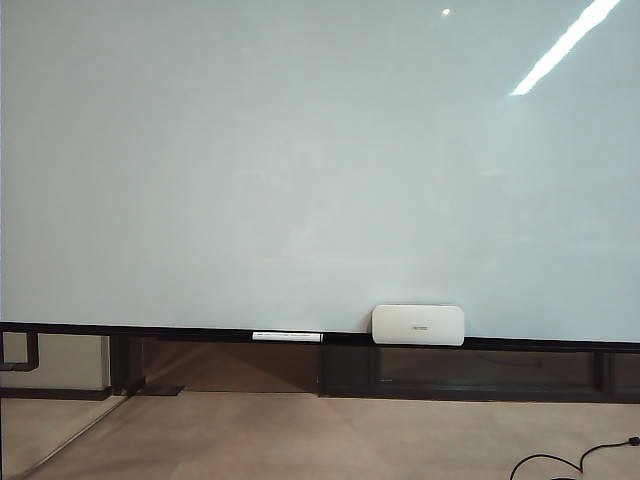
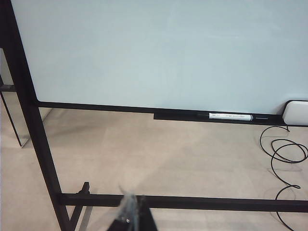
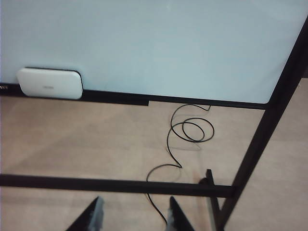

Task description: Reach to the right to find the marker pen, pick it up, and write the number 15 on the whiteboard.

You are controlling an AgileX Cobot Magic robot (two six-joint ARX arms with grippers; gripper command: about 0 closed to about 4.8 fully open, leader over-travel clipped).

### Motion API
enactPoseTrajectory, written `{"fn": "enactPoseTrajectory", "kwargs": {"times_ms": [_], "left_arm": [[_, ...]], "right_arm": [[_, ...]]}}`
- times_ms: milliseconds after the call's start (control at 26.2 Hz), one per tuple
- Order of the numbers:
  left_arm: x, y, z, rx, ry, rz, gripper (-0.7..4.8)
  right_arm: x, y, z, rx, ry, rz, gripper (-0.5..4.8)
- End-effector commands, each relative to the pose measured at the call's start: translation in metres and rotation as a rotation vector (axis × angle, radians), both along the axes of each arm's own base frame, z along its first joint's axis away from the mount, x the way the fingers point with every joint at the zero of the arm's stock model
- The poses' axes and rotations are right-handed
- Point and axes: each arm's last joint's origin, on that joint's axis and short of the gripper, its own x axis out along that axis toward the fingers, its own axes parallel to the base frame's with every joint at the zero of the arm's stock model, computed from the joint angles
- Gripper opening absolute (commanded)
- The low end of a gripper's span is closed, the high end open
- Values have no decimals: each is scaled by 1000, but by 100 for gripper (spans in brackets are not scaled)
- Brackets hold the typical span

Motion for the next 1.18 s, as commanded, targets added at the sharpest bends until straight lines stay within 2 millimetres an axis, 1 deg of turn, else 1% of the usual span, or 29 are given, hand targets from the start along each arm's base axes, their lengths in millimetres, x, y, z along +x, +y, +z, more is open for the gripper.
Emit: {"fn": "enactPoseTrajectory", "kwargs": {"times_ms": [38,115,153,382,420,496,573,611,726,802,840,955,1031,1069,1146,1184], "left_arm": [[0,0,2,0,-14,-5,-6],[0,0,2,1,-15,-5,-6],[0,0,2,1,-15,-5,-6],[0,0,2,-3,-14,-4,-6],[0,0,2,-3,-14,-4,-6],[0,0,2,-4,-14,-4,-6],[0,0,2,-19,-14,-8,-6],[0,-1,2,-40,-12,-20,-6],[0,-2,3,-69,-9,-52,-6],[-1,-3,3,-133,1,-103,-6],[-1,-5,3,-181,10,-148,-6],[-2,-8,3,-184,22,-288,-6],[-4,-12,6,-180,1,-435,-6],[-5,-14,9,-213,-9,-502,-6],[-5,-17,10,-233,-12,-534,-6],[-5,-18,10,-229,-15,-524,-6]], "right_arm": [[1,0,8,178,-88,-13,176],[1,0,8,273,-91,-23,176],[1,0,7,292,-87,-26,176],[1,0,7,295,-84,-33,175],[1,0,7,295,-85,-33,167],[1,0,7,293,-85,-33,104],[1,0,7,291,-85,-34,4],[1,0,7,291,-86,-34,-7],[1,0,8,290,-92,-33,-7],[1,0,11,260,-125,-26,-7],[1,0,15,238,-166,-21,-7],[0,-1,28,182,-291,-27,-7],[-2,-2,34,183,-318,-86,-7],[-2,-4,36,200,-329,-131,-7],[-4,-4,43,198,-346,-140,-7],[-5,-4,47,196,-354,-139,-7]]}}
